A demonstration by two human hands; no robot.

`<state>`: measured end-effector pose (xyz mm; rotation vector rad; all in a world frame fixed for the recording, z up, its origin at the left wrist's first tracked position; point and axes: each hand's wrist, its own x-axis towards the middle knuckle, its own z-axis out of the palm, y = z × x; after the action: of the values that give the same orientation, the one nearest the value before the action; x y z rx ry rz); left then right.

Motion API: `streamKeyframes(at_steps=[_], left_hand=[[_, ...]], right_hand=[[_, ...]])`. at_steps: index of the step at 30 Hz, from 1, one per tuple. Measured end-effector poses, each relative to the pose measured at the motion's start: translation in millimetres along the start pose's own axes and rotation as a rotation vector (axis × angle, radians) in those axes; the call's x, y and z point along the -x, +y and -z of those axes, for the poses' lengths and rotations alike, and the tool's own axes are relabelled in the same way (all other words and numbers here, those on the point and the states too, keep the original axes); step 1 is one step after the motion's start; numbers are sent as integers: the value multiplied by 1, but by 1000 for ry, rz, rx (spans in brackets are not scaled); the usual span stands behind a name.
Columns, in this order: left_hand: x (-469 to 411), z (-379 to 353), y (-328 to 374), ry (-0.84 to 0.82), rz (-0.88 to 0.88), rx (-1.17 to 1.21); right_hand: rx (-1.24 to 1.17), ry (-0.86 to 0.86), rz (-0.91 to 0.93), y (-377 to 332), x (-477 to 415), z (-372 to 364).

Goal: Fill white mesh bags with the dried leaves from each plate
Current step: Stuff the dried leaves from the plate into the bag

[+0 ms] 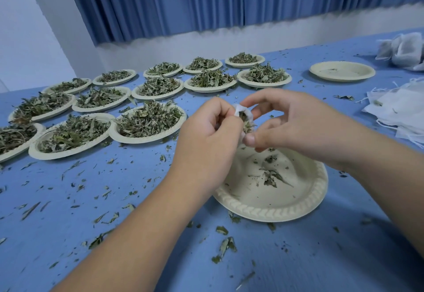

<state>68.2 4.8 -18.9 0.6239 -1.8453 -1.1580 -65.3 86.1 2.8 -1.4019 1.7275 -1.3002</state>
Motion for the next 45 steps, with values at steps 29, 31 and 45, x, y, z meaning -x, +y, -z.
streamKeyframes(at_steps=[29,31,45], left_hand=[[3,3,-5,7,-218,-300],[1,7,-6,55,-196,-313],[-5,15,-10,163,-224,-527]], right_hand=[[98,-9,-138,-3,0,14],[267,-24,-143,-4,3,23],[1074,-366,-160,8,6,9]])
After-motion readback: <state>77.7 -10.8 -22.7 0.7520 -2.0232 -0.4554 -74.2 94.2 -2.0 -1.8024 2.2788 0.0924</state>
